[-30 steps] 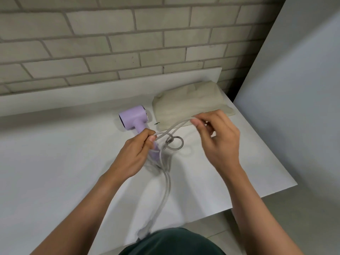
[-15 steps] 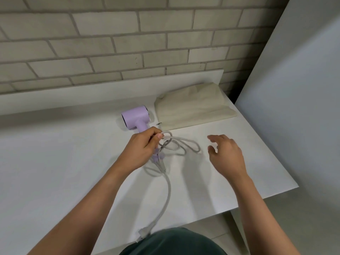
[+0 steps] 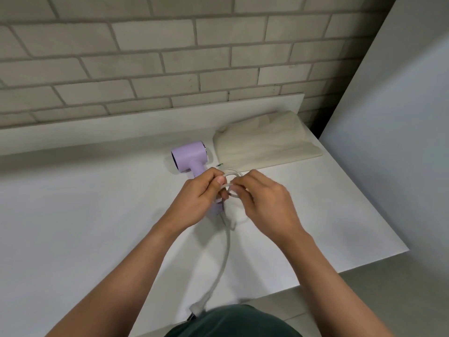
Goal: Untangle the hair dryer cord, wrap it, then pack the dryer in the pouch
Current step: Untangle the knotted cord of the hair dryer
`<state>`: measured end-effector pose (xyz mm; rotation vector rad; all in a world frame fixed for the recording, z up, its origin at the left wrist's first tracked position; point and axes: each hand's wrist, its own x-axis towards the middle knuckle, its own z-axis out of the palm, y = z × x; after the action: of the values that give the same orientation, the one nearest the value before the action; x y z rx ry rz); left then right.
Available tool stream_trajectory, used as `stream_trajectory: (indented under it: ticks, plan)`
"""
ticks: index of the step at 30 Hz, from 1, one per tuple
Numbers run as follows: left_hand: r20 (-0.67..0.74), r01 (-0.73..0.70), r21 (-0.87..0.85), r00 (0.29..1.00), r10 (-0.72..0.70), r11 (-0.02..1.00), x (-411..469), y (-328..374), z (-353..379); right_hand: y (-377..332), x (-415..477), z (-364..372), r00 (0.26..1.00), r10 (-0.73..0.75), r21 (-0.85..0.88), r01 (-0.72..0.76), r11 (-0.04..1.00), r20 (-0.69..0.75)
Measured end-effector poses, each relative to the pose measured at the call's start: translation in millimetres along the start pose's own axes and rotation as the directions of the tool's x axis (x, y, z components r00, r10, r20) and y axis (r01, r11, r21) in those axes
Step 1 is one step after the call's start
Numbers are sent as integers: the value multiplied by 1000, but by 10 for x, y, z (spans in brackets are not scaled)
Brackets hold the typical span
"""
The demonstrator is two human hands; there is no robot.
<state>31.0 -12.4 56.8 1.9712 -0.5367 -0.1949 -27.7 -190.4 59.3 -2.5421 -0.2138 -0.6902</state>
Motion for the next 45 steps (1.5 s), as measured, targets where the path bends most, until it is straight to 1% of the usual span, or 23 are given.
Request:
stream_trajectory:
  ticks: [2,4,5,7,10,12,13,14,15,16,17,19,21,22,24,26,31,35,37,40,42,43,45]
  plan:
    - [-1,50,-56,999,-50,997,-13,-57,17,-41,69,-179,984,49,78,-36,996,-170]
    - [25,97,-94,995,-95,991,-36,-110,54,-50,162,-385,933,139,179,-83,980,-332]
    - [39,109,-115,994,-106,987,-48,-133,72,-42,205,-476,910,188,227,-107,968,-370]
    - [47,110,-154,993,-104,982,-36,-156,97,23,242,-596,884,271,279,-170,945,-381]
    - [24,96,-164,995,-93,982,13,-162,90,264,191,-665,847,399,283,-310,908,-351]
    - [19,91,-139,996,-89,986,42,-155,92,513,91,-682,821,503,203,-462,863,-269]
    - [12,81,-109,997,-80,991,55,-151,101,646,24,-673,811,557,117,-545,830,-180]
    - [3,71,-74,997,-71,995,66,-144,114,748,-48,-653,798,599,-19,-601,799,-66]
    - [-6,67,-41,998,-68,997,79,-141,129,797,-118,-626,779,625,-164,-612,774,42]
    - [-13,69,-17,998,-69,997,91,-137,143,796,-177,-586,771,627,-282,-579,765,115]
    - [-19,73,4,997,-73,997,102,-136,155,758,-217,-541,787,602,-340,-535,774,134]
    - [-33,78,33,996,-77,996,120,-135,170,583,-217,-451,874,484,-298,-451,841,41]
    - [-31,72,53,997,-71,996,121,-119,172,320,-173,-361,961,272,-209,-275,938,-45]
    - [-22,65,56,998,-64,996,121,-101,171,209,-153,-296,986,165,-181,-168,969,-32]
    - [8,45,40,999,-45,998,122,-76,164,69,-120,-129,999,12,-155,-7,988,30]
    - [39,34,23,999,-35,999,113,-80,154,58,-90,24,999,-33,-169,37,985,25]
    - [67,62,-78,996,-57,995,48,-154,153,167,-85,20,999,-45,-241,40,970,-13]
    - [95,88,-180,993,-72,980,-1,-212,185,214,-24,-202,991,37,-263,-71,962,-130]
    - [78,78,-157,995,-66,985,-28,-270,165,269,8,-298,971,115,-164,-151,975,-212]
    - [78,86,-109,994,-78,990,-47,-328,111,405,6,-412,916,222,1,-235,972,-335]
    - [64,113,-125,992,-106,986,-43,-327,82,527,-8,-429,903,296,39,-300,953,-311]
    - [50,128,-128,991,-122,984,-37,-324,74,586,-24,-413,906,336,30,-340,940,-256]
    - [13,151,-123,989,-150,981,-31,-315,63,678,-81,-358,905,409,-64,-418,906,-118]
